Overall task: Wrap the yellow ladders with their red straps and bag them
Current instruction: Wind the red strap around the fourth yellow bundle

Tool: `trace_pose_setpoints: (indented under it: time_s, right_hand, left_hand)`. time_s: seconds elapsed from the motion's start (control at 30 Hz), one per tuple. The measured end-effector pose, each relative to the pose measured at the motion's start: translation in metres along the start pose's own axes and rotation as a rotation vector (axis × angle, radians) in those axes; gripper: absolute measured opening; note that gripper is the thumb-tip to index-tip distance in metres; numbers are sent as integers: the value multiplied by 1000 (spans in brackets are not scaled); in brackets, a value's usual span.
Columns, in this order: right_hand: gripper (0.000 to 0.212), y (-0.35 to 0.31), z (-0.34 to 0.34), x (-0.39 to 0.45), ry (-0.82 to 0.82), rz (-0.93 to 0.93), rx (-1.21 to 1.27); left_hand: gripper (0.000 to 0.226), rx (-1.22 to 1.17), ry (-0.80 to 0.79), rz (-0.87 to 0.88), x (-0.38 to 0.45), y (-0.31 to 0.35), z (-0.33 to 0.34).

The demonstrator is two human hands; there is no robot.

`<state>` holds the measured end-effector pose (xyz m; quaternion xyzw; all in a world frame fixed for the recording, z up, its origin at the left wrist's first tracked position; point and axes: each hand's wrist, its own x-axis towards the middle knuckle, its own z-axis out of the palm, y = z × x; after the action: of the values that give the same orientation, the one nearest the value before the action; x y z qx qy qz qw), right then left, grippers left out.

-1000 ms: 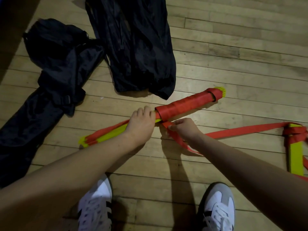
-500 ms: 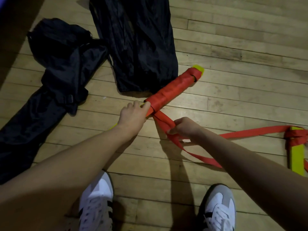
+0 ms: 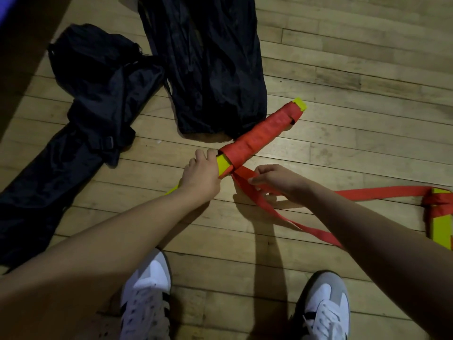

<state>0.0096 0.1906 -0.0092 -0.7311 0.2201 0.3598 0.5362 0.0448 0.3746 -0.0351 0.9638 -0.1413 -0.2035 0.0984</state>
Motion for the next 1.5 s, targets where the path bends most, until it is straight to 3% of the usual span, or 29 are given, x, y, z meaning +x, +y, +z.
trace_pose_setpoints:
  time_s: [0.17, 0.33, 0.4, 0.5, 0.6, 0.67, 0.9, 1.03, 1.17, 1.23, 1.5]
  right_hand:
    - [24, 2, 2, -2, -43, -5, -100]
    - [9, 12, 18, 0, 249, -86, -104]
    - [24, 12, 22, 2, 307, -70, -65]
    - [25, 11, 21, 4, 287, 38, -118]
    - [7, 11, 20, 3, 228, 64, -256]
    - [16, 12, 21, 3, 191, 30, -306]
    - [12, 17, 21, 4, 280, -75, -214]
    - [12, 12, 20, 7, 247, -68, -173]
    - [35, -3, 21, 8, 223, -65, -124]
    - [42, -6, 24, 8, 225, -49, -96]
    - [22, 3, 24, 1, 190, 32, -90]
  left_hand:
    - [59, 166, 19, -15, 4, -1, 0]
    - [60, 350, 81, 92, 10, -3, 1]
    - [61, 421, 140, 170, 8, -7, 4]
    - [52, 443, 216, 271, 0, -9, 7]
    - [45, 474, 158, 352, -7, -2, 7]
    - [47, 472, 117, 380, -9, 2, 6]
    - [51, 488, 48, 259, -4, 4, 7]
    - [47, 504, 78, 172, 7, -3, -1]
    - [38, 611, 110, 191, 19, -16, -6]
    - [44, 656, 134, 225, 19, -18, -5]
    - [56, 396, 86, 189, -11, 3, 8]
